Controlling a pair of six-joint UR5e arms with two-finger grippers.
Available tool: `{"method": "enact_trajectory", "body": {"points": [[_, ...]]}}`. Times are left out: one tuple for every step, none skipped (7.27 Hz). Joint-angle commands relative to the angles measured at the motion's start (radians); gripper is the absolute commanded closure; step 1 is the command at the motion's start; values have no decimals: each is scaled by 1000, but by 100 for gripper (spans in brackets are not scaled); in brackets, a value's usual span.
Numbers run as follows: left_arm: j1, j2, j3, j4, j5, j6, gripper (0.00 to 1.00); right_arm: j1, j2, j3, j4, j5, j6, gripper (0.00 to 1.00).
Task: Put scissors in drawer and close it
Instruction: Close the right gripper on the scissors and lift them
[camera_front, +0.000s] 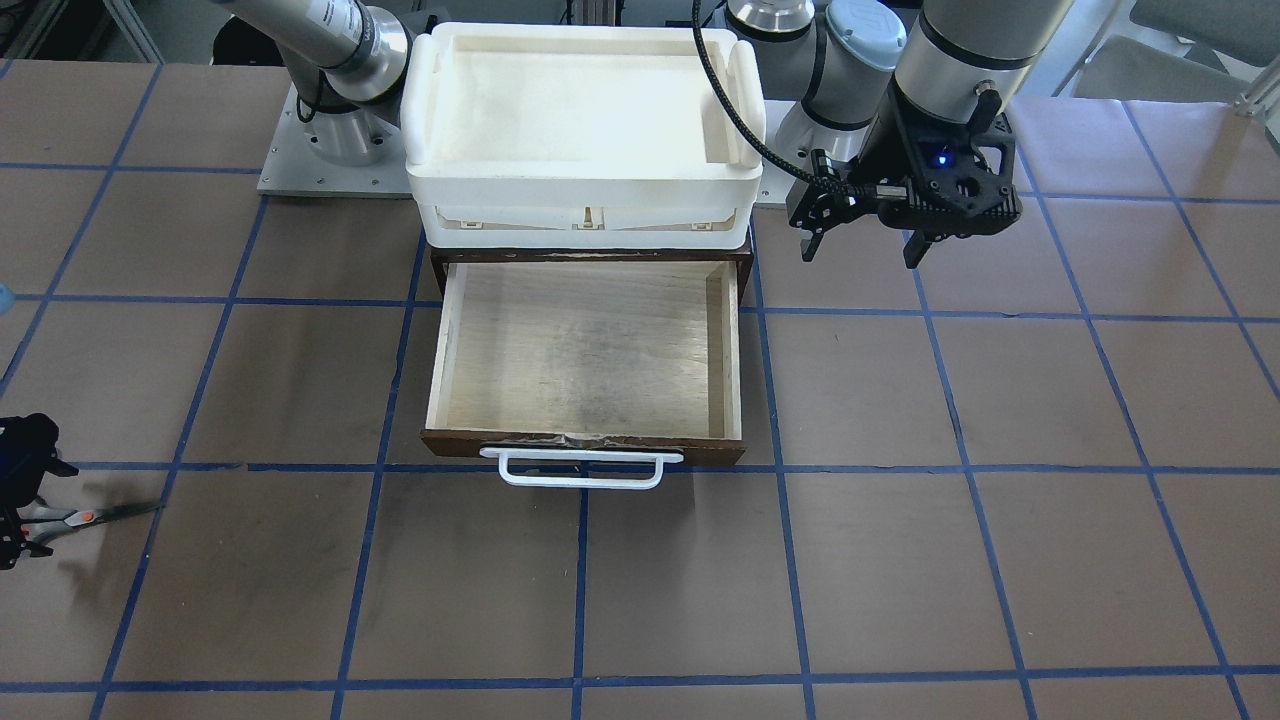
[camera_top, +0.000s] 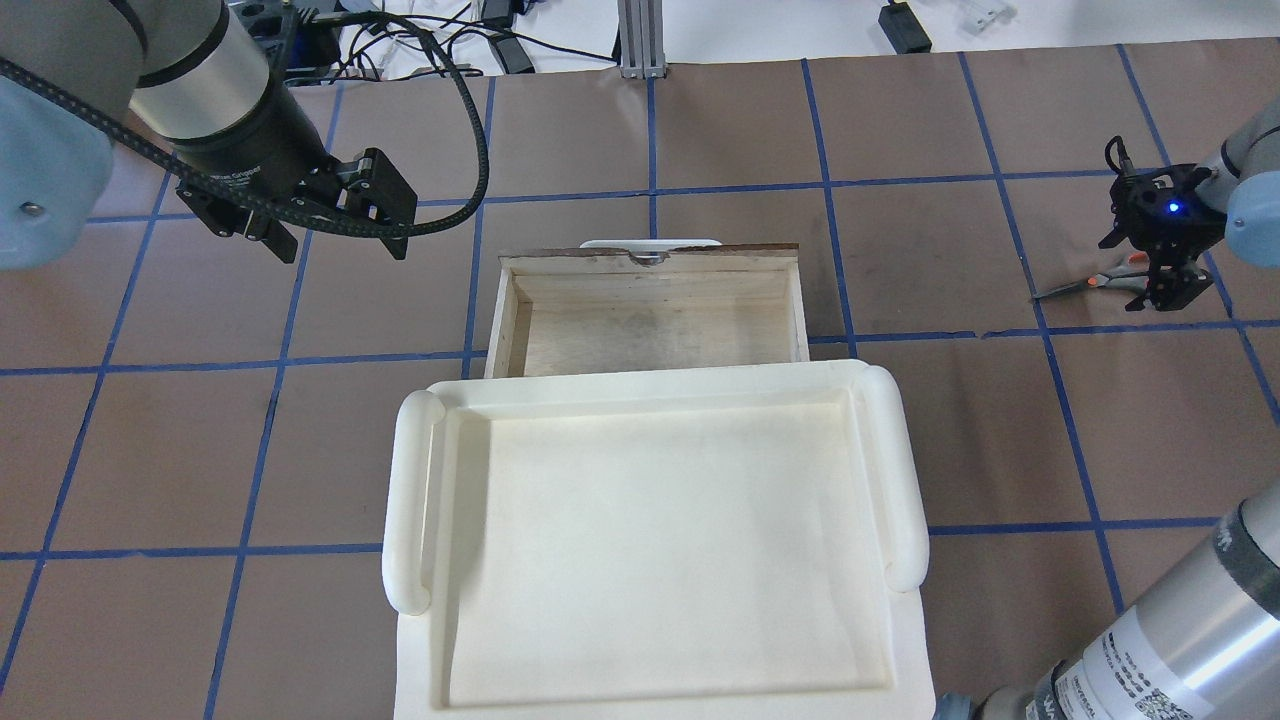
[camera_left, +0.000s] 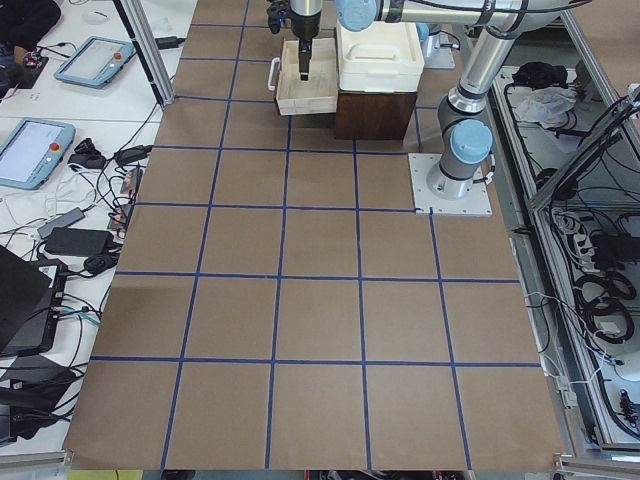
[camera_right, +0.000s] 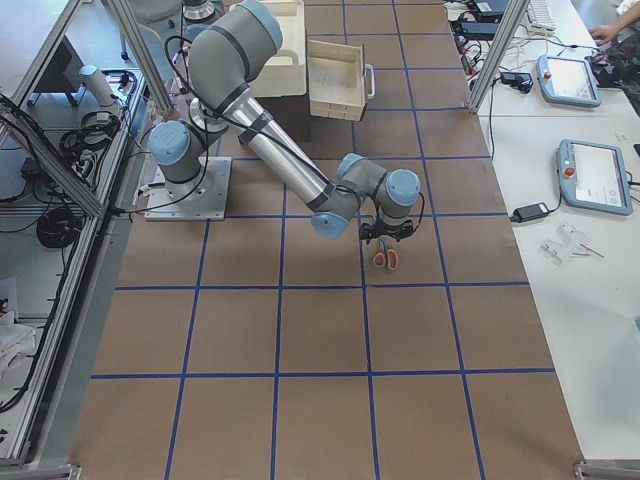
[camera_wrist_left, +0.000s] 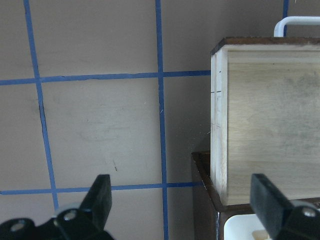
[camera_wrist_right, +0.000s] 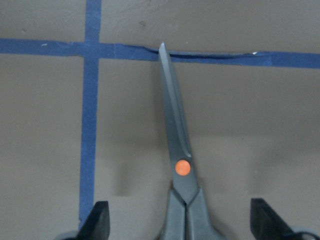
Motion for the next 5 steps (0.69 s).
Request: {"method": "enact_trajectory", "body": {"points": [[-1, -1, 0, 0, 0, 0, 0, 3, 13, -1, -34, -14, -3, 4], [0, 1, 0, 0, 0, 0, 0, 3, 16, -1, -65, -37, -3, 8], [0, 1, 0, 0, 0, 0, 0, 5, 16, 6, -65, -25, -1, 16], [0, 1, 0, 0, 0, 0, 0, 5, 16, 6, -60, -25, -1, 23], [0, 1, 0, 0, 0, 0, 0, 5, 16, 8, -57, -25, -1, 28]]}}
